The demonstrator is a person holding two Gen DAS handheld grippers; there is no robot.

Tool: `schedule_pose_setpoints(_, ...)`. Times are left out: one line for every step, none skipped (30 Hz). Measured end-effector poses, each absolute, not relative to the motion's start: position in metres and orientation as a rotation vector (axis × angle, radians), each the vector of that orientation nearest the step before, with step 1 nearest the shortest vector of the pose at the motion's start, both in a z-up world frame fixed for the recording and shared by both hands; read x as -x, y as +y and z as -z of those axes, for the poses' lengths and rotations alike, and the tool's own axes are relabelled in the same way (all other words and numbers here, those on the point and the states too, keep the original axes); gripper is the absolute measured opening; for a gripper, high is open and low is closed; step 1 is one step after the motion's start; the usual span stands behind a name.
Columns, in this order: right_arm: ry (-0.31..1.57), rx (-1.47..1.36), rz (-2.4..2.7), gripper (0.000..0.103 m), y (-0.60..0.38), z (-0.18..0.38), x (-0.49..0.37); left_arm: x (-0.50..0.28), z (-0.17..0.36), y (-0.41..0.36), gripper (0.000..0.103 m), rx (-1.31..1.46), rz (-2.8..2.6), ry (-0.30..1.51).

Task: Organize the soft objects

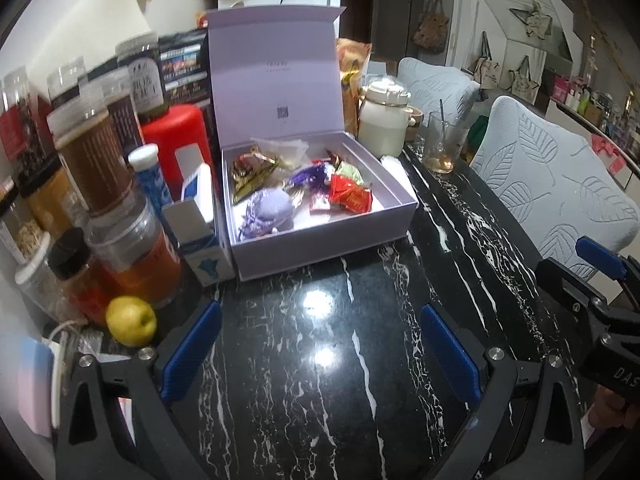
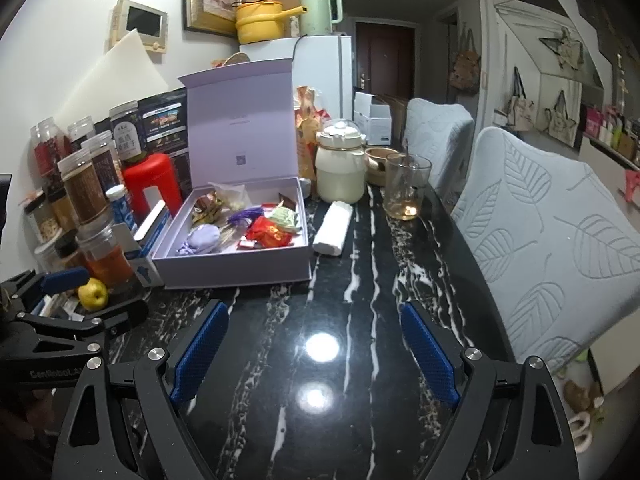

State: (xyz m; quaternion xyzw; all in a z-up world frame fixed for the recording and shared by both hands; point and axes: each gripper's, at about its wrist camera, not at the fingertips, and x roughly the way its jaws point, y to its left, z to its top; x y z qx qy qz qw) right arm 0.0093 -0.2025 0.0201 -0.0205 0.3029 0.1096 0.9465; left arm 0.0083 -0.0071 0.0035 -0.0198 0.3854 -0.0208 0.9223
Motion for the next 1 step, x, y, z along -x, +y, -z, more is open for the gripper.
schedule_pose_setpoints(0.620, 0.041, -0.223, 0.089, -0.2025, -0.0194, -0.0093, -0.0088, -0.0020, -0.0052, 0.101, 0.050, 0.041, 0.796)
